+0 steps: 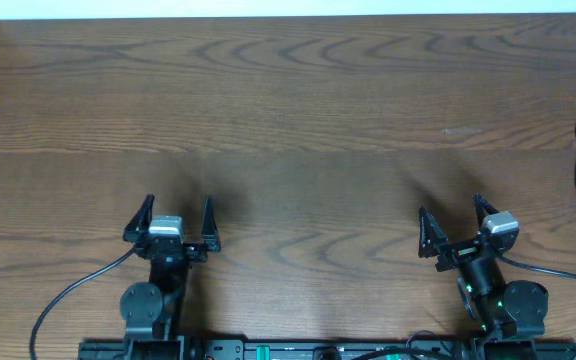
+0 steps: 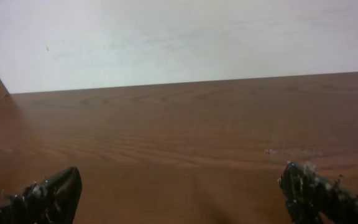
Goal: Untangle cables
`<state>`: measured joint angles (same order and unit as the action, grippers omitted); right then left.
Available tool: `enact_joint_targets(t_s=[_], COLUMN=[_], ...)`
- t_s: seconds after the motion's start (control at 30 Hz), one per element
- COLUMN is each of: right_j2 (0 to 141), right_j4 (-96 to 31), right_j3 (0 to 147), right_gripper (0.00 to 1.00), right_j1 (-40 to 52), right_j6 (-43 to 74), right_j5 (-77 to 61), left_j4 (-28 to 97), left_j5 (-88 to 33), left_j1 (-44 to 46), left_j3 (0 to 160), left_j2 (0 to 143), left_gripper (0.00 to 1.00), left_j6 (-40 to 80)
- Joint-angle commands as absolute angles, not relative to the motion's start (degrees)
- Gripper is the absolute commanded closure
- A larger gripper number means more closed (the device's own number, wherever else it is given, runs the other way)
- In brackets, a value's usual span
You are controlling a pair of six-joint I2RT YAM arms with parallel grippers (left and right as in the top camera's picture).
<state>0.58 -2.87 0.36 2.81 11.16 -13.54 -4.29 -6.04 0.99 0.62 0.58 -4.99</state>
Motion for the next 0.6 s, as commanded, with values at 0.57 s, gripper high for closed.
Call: enact_joint_targets(t_s=[0.57], right_j2=[0.32], right_j4=[-3.20], right_j3=[0.32], right_gripper=[0.01], right_j1=[2.02], right_j6=[11.77], right_j5=[-13.45], left_j4=[4.08], left_j5=[-2.11], left_j1=[0.47], left_j3=[0.23], left_j2=[0.08], left_gripper=[0.02], left_j6=[-5.69])
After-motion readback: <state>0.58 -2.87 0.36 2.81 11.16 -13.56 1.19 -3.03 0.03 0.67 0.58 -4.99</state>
